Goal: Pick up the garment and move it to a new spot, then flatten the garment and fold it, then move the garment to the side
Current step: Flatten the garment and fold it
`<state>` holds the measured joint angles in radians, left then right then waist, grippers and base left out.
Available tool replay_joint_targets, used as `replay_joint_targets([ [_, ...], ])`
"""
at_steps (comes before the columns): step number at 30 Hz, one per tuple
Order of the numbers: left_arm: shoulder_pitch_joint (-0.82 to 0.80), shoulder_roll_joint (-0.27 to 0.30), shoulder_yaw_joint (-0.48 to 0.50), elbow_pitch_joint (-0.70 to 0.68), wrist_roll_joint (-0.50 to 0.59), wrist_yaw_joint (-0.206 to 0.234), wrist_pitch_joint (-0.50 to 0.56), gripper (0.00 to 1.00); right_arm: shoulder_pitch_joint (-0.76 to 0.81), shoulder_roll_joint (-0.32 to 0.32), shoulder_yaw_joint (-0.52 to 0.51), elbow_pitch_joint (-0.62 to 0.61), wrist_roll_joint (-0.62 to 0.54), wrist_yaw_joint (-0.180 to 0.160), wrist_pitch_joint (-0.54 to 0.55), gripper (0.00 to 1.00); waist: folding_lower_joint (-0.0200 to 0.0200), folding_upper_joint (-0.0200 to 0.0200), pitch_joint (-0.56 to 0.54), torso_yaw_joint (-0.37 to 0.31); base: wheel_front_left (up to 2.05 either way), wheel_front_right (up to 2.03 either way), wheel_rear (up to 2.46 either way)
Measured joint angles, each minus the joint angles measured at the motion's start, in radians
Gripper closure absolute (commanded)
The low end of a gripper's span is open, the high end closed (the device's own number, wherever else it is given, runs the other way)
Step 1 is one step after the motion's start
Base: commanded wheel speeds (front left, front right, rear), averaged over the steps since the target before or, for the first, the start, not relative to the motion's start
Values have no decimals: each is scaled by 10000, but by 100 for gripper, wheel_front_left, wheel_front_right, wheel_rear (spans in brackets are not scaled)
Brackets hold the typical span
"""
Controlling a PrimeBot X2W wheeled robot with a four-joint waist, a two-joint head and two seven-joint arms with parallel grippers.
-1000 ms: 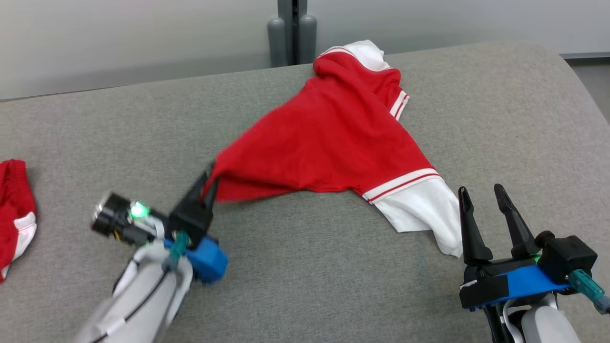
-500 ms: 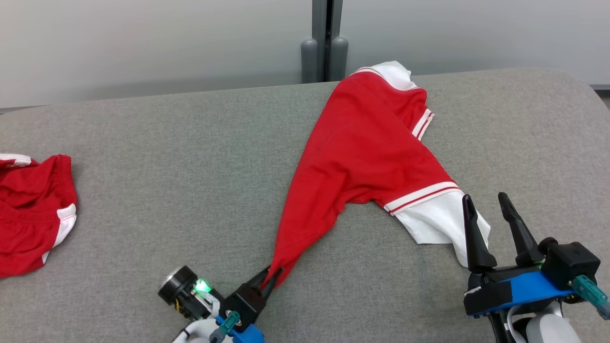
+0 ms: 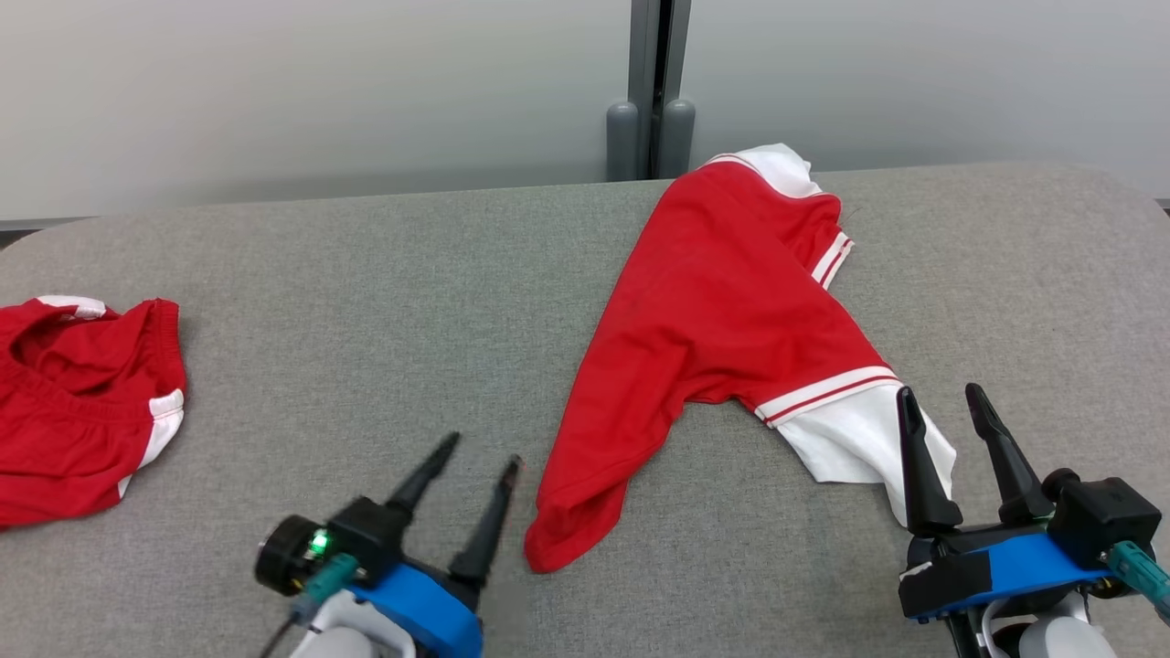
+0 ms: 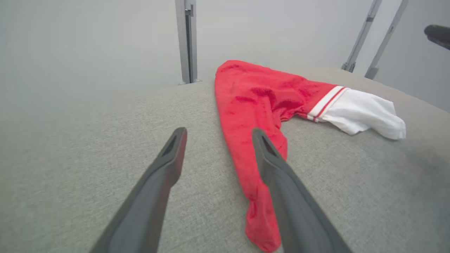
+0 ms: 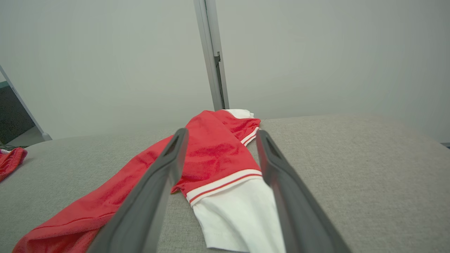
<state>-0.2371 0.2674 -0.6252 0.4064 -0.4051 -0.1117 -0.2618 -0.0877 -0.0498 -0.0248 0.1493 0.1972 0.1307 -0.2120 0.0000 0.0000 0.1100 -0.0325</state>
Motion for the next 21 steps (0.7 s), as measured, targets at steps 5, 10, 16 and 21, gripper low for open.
replay_joint_targets([
  [5,267,4,1373,-652,-627,506,0,0,70,0,-104,-10,10,0,13,0,0,0,-101,-10,0,0,0],
  [10,494,-107,2617,-1003,-984,851,0,0,112,-2,-307,-44,13,0,211,0,0,0,-195,-82,0,0,0],
  [16,745,-73,3609,-1354,-794,1126,0,0,127,-2,-393,-46,2,0,740,0,0,0,-204,-190,0,0,0],
  [21,961,-77,3793,-1503,-546,1118,0,0,-321,-2,-391,209,-96,0,1839,0,0,0,-4,-261,0,0,0],
])
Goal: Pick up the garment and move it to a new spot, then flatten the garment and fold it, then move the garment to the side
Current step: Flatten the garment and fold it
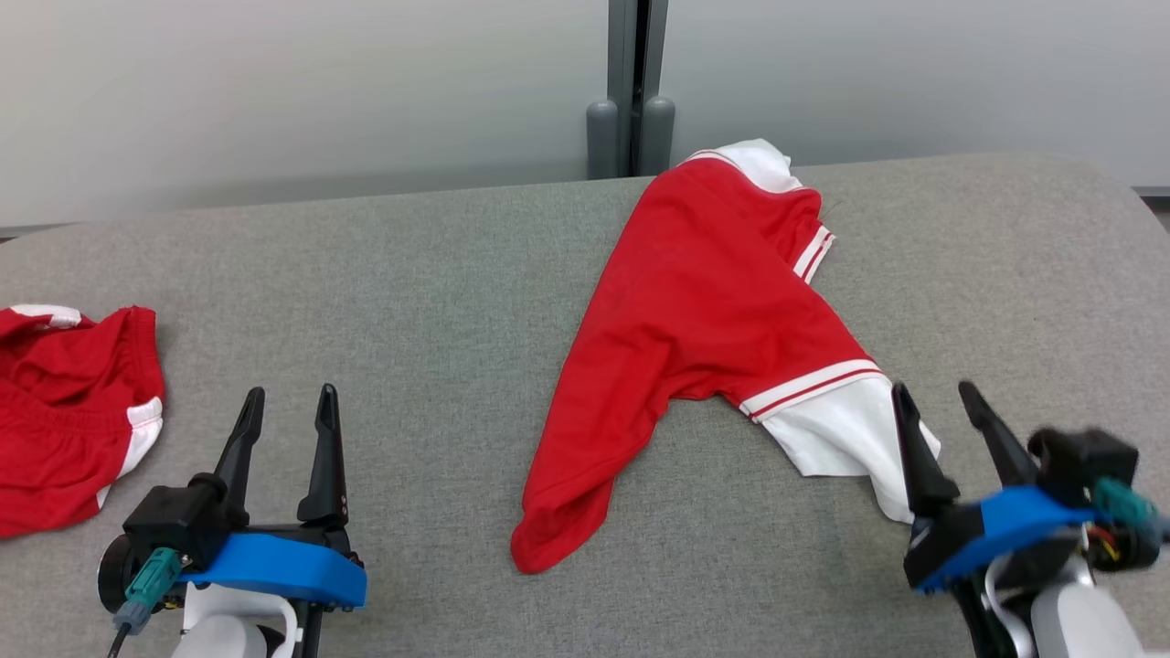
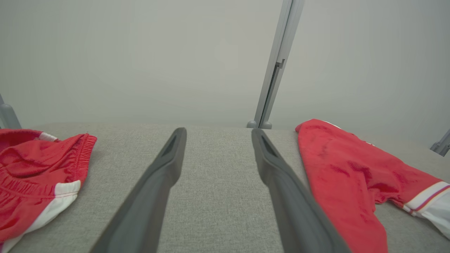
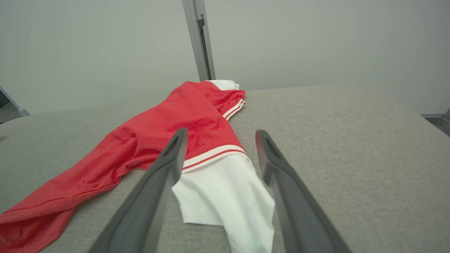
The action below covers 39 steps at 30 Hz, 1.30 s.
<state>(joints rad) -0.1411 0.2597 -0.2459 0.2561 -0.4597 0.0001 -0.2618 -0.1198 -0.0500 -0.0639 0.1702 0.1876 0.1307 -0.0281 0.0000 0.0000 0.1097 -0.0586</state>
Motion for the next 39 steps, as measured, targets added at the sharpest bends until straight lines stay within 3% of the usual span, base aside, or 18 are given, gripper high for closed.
replay_joint_targets([
  [6,-136,-82,44,-98,217,-96,0,0,-1941,-33,-119,771,-631,0,2010,0,0,0,424,93,0,0,0],
  [13,-742,-61,180,-121,380,-140,0,0,-4414,-550,-424,2853,-619,0,3557,0,1,0,1133,494,0,0,0],
  [23,-1111,-90,792,-190,472,-102,0,0,-6386,-1411,-265,5501,-759,0,4052,0,1,0,2047,1288,0,0,0],
  [29,-1119,-255,963,-144,585,-236,0,0,-6590,-1421,-355,6727,-376,0,4192,0,1,0,2255,1615,0,0,0],
  [30,-1119,-295,980,-125,627,-247,0,0,-6655,-1407,-305,6844,-222,0,4230,10,2,0,2261,1626,0,0,0],
  [31,-1116,-336,997,-109,642,-270,0,0,-6710,-1383,-176,6905,-79,-2,4232,85,1,0,2257,1624,0,0,0],
  [32,-1106,-366,1026,-98,656,-272,0,0,-6724,-1386,-38,6938,50,-2,4215,100,1,0,2247,1614,0,0,0],
  [39,-872,-405,1300,-2,767,-332,0,0,-6505,-1810,443,6489,282,4,3062,100,1,0,1957,1342,0,0,0],
])
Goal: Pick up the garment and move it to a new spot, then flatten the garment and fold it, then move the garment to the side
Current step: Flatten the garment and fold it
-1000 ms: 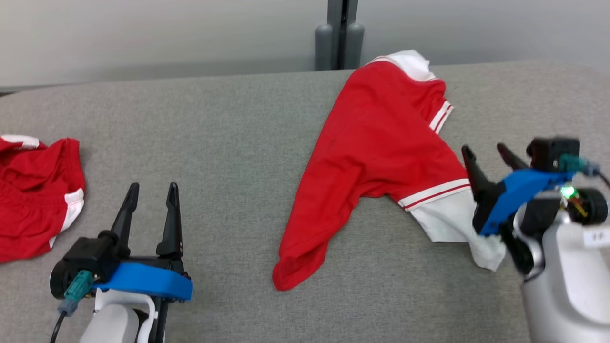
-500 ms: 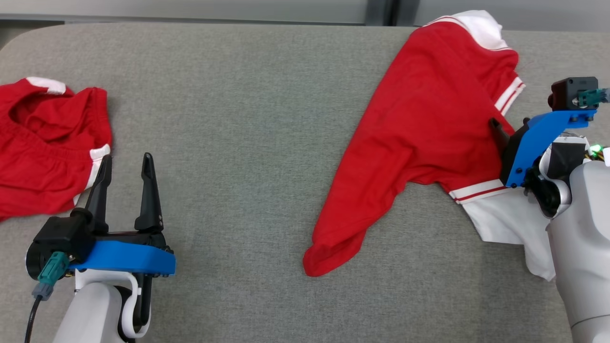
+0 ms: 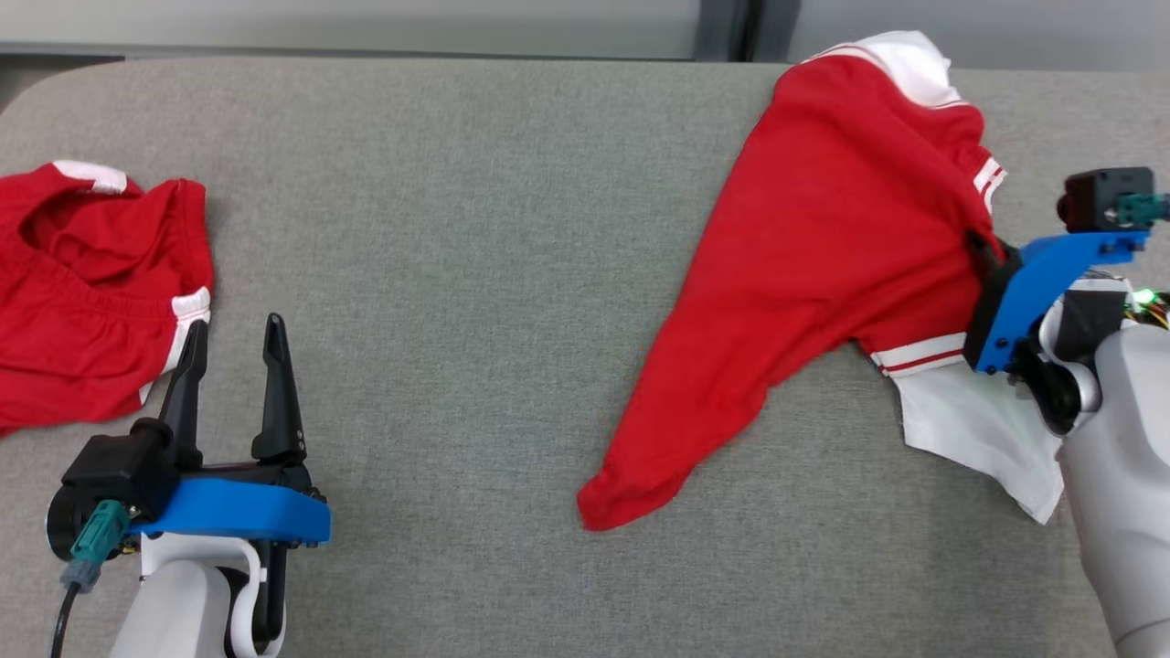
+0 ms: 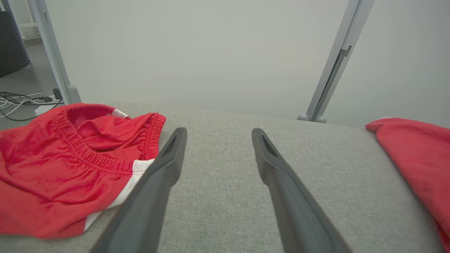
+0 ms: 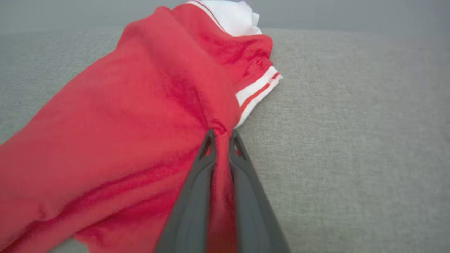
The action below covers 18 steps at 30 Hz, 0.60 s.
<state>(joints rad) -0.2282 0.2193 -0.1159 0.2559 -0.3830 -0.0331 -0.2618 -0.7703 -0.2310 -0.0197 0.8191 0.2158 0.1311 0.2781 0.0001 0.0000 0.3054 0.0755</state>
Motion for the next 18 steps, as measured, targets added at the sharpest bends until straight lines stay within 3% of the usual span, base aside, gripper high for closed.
replay_joint_targets([
  [7,371,-48,119,148,63,-100,0,0,1503,-228,-880,-1546,21,-2,-761,100,0,0,-620,-433,0,0,0],
  [13,821,-46,290,174,104,-81,0,0,3899,614,-2113,-3521,-52,-4,-518,100,-2,0,-1146,-941,0,0,0],
  [14,852,-44,307,167,104,-75,0,0,4124,738,-2186,-3743,-38,-4,-502,82,-2,0,-1191,-1007,0,0,0],
  [15,881,-44,313,157,104,-71,0,0,4322,878,-2276,-3979,-36,-4,-502,0,-2,0,-1238,-1058,0,0,0],
  [18,1012,-38,295,132,102,-38,0,0,4764,1175,-2314,-4750,-128,-4,-802,0,-2,0,-1354,-1149,0,0,0],
])
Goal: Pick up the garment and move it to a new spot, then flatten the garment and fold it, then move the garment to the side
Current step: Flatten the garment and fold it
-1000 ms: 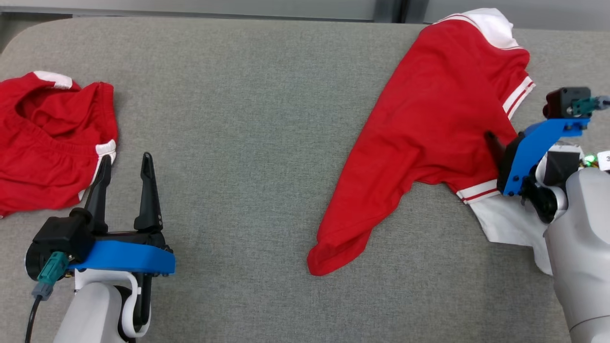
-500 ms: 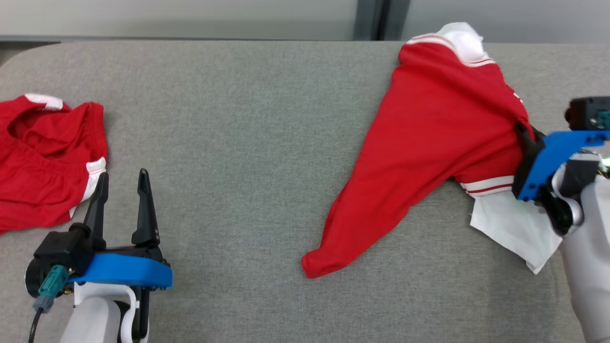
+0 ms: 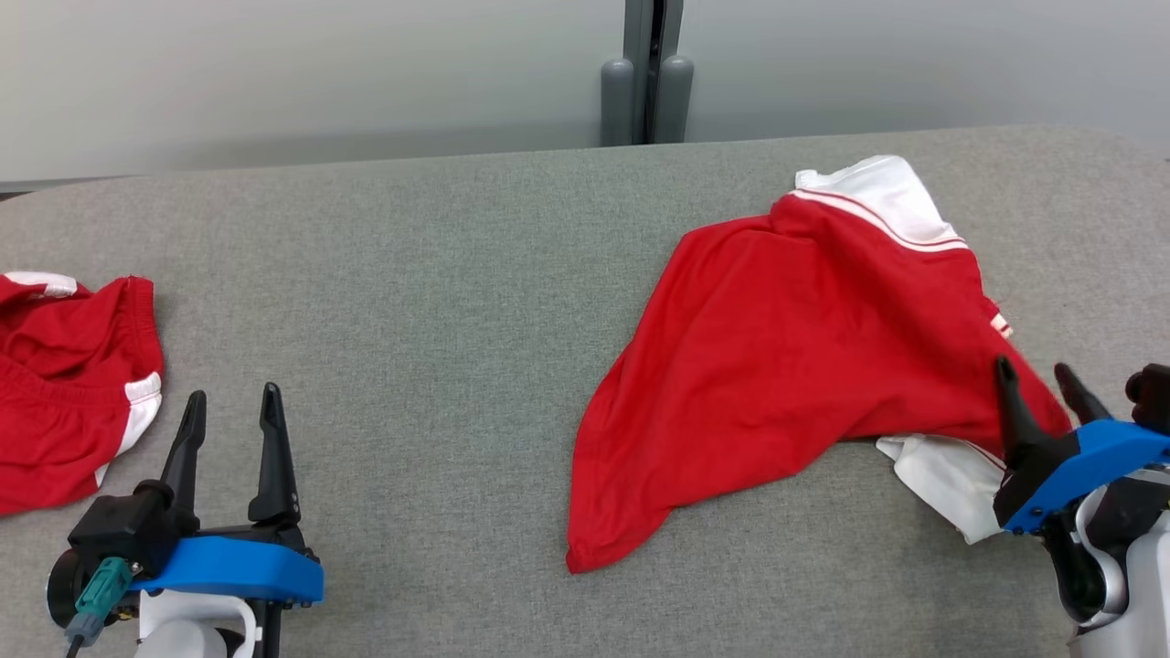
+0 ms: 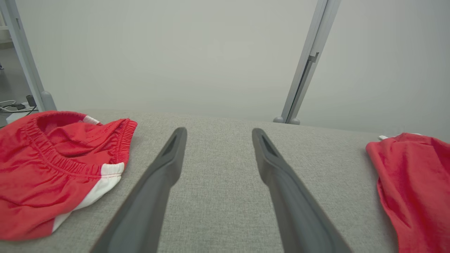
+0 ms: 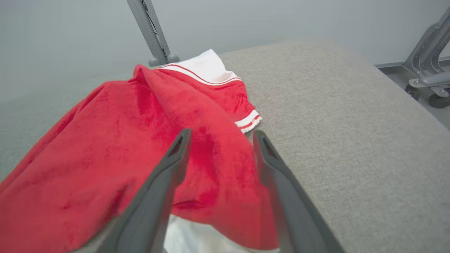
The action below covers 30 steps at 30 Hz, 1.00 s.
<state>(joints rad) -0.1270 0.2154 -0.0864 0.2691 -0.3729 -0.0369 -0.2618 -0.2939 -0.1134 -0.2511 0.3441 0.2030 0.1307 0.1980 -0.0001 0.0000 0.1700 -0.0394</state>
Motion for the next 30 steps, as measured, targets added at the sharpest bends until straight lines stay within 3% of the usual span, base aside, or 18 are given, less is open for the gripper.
replay_joint_targets([
  [14,339,-111,-155,176,-44,-35,0,0,1758,476,936,-2142,-1691,0,-3879,0,0,0,-692,147,0,0,0],
  [30,613,-295,-351,307,73,-92,4,0,2694,617,1294,-2752,-1488,0,-3737,0,0,0,-834,16,0,0,0],
])
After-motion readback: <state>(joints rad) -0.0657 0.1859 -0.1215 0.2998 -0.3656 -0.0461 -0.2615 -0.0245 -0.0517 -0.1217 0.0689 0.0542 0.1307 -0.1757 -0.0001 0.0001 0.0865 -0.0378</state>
